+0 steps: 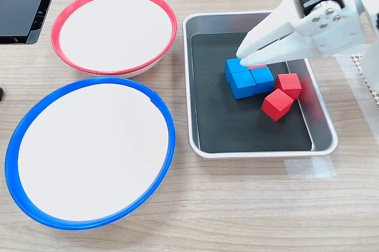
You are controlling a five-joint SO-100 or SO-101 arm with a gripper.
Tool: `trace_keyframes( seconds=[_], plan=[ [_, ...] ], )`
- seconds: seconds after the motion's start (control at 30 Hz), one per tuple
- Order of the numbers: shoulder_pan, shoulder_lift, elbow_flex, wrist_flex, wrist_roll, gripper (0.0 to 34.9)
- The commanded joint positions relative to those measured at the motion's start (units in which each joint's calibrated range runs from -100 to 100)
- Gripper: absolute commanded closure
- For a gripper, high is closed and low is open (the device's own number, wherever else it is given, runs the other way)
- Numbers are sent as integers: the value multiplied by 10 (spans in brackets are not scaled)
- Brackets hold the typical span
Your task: Move six blocks from tray to matching dishes
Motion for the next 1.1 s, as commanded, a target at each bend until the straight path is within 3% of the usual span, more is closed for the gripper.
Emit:
trace_keyframes(
  seconds=[0.0,0.93,1.0,1.07],
  plan=[
    [0,-3,0,1,-1,346],
    [-6,-3,0,2,3,346],
    [-13,46,-18,-3,-11,347],
    [-8,141,-109,41,17,348]
  ],
)
